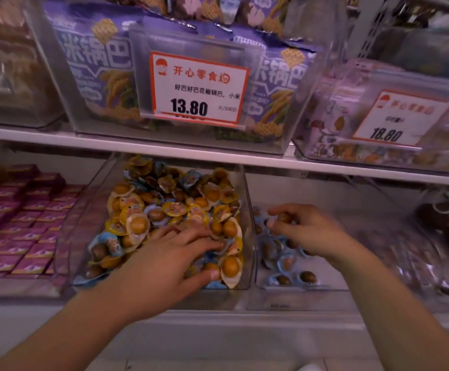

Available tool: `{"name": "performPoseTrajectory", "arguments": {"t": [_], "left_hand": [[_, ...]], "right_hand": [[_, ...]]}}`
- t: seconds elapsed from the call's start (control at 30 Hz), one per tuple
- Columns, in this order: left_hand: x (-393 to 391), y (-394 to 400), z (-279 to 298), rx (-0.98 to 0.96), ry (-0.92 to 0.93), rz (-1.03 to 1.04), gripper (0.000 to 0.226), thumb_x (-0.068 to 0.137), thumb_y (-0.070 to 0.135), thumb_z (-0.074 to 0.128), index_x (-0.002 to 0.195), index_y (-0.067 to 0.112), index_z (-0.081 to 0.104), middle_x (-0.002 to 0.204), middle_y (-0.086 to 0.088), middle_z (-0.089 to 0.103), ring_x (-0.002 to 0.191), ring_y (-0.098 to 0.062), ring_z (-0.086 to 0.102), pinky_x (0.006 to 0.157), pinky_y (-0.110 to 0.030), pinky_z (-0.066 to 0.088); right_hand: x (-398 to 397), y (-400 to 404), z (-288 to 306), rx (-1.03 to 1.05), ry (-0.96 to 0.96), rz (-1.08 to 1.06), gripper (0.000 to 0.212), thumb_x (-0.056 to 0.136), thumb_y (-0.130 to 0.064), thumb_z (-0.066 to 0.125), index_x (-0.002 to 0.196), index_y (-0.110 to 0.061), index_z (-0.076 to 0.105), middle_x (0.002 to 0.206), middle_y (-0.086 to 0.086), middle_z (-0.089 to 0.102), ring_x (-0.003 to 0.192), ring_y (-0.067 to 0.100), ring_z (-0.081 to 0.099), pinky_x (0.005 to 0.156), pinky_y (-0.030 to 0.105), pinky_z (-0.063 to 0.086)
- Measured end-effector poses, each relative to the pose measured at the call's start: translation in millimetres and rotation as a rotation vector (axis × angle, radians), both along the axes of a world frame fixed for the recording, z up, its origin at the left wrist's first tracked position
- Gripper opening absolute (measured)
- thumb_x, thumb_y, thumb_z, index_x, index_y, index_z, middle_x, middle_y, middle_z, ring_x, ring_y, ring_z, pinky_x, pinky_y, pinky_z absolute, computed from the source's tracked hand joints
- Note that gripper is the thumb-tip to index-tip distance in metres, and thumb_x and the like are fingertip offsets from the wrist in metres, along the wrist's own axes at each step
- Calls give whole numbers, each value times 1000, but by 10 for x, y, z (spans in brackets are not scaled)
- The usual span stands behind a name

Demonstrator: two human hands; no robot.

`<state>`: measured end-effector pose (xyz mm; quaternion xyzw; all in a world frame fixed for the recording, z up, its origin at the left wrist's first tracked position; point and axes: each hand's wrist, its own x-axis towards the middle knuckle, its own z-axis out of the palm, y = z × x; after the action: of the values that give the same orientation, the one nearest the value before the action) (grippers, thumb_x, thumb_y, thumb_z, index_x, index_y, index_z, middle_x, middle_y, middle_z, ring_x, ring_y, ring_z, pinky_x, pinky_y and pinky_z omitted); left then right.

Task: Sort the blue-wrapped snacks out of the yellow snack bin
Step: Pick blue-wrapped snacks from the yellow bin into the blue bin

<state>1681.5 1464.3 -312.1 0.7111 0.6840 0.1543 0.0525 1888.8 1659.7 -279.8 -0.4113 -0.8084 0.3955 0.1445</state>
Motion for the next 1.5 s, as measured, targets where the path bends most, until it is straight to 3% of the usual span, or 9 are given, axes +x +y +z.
{"name": "performPoseTrajectory", "arguments": {"t": [0.13,0.3,0.37,0.5,0.63,0.77,1.03,1.27,1.5], "left_hand": [[-110,101,-2,-44,140,29,63,85,75,27,140,49,43,154,24,27,142,-7,31,121,-42,8],[-342,87,56,56,212,197,36,82,52,67,115,39,64,145,5,47,116,-26,60,113,-55,28],[-401,77,79,60,218,251,42,80,51,71,119,37,63,143,2,49,120,-29,58,113,-58,27],[-362,80,123,62,285,274,47,79,51,72,122,35,64,145,-3,49,139,-30,41,116,-60,21],[-256,52,135,107,257,231,40,85,41,69,124,32,64,147,-1,47,141,-27,38,117,-56,22],[-111,34,126,169,-89,41,32,93,25,50,118,31,67,123,14,63,116,-9,55,112,-38,33],[-209,75,13,-91,171,3,57,88,71,41,136,40,50,135,20,47,130,-10,36,113,-33,25],[-192,159,11,-124,241,29,66,88,55,56,147,42,30,141,14,47,139,-17,27,119,-38,1],[-175,177,-15,-155,67,33,57,83,46,61,135,50,38,133,12,47,128,-19,30,109,-37,26]], "right_hand": [[-133,-44,-84,137,51,-70,34,92,-26,67,124,-17,65,114,-4,65,115,12,60,93,22,46],[-349,-458,66,559,302,208,23,87,-34,59,105,-28,72,105,-13,67,105,5,60,90,22,48],[-403,-592,59,671,108,465,30,85,-41,60,109,-30,73,108,-13,67,114,7,55,105,32,42],[-457,-605,2,809,-409,595,49,81,-56,64,127,-38,63,134,-15,55,145,14,21,121,43,-9],[-524,-631,-22,854,-428,501,39,88,-41,60,127,-42,61,143,-11,45,148,20,12,120,54,-7],[-561,-621,-43,810,-423,446,41,89,-37,59,129,-45,59,147,-17,41,146,17,13,120,52,-2],[-565,-614,-32,793,-418,449,39,88,-29,64,124,-44,62,150,-13,38,147,18,10,119,54,-3],[-548,-718,31,903,-585,528,39,81,-45,59,117,-34,68,151,-3,30,147,29,2,115,68,-5],[-621,-732,29,917,-622,534,42,80,-34,68,123,-31,66,148,-1,35,143,28,10,117,63,7]]}}
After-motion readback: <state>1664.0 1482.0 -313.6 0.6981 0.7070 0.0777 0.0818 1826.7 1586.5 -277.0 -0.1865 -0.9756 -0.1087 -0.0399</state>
